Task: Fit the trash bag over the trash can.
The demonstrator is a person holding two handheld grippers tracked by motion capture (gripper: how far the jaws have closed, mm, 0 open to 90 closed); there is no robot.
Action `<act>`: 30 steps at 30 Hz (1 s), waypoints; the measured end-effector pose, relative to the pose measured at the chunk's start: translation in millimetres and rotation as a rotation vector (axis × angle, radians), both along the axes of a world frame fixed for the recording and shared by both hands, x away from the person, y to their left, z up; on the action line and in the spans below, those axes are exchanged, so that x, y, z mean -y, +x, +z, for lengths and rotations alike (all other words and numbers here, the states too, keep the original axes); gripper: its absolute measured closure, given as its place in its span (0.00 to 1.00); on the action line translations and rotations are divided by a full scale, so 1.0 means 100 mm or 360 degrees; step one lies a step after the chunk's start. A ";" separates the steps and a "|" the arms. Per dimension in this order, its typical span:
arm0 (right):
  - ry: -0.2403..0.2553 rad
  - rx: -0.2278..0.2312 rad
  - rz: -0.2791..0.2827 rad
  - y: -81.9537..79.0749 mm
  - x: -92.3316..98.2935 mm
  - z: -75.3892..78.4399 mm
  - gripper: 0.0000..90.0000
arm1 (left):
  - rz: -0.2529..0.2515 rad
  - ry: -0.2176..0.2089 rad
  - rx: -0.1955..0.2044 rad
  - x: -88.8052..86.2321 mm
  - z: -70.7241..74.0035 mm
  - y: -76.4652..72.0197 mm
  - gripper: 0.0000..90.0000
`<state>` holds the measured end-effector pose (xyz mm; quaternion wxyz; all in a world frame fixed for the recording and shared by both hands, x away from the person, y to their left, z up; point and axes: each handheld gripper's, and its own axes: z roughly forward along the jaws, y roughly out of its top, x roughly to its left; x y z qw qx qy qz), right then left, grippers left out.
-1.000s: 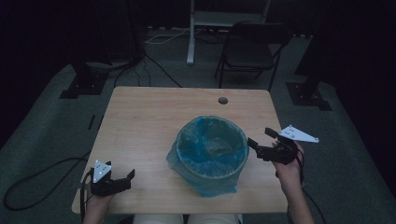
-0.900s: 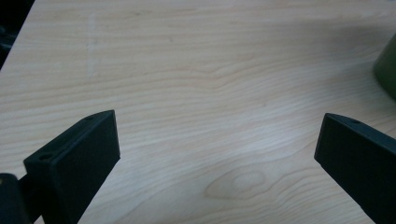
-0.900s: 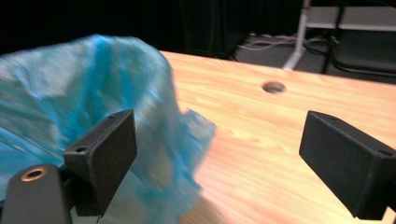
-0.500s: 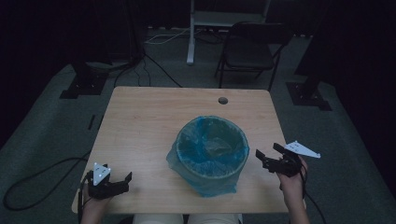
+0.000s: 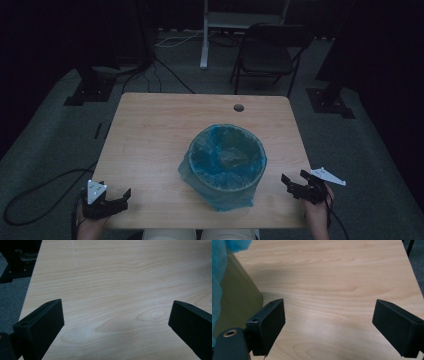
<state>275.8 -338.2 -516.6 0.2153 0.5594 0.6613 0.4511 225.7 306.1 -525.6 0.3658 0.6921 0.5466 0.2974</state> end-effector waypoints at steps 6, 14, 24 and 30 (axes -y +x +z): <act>-0.0025 -0.0028 -0.0051 -0.11 0.08 -0.14 0.12 | 0.0027 0.0002 -0.0003 -0.11 -0.01 -0.07 0.01; 0.0049 -0.0054 -0.0159 -0.24 0.22 -0.27 0.12 | 0.0143 -0.0029 0.0022 -0.26 -0.08 -0.15 0.01; 0.0020 -0.0023 -0.0197 -0.25 0.17 -0.31 0.12 | 0.0262 -0.0086 0.0062 -0.33 -0.10 -0.17 0.01; 0.0061 -0.0013 -0.0226 -0.27 0.21 -0.32 0.12 | 0.0254 -0.0089 0.0061 -0.32 -0.11 -0.17 0.01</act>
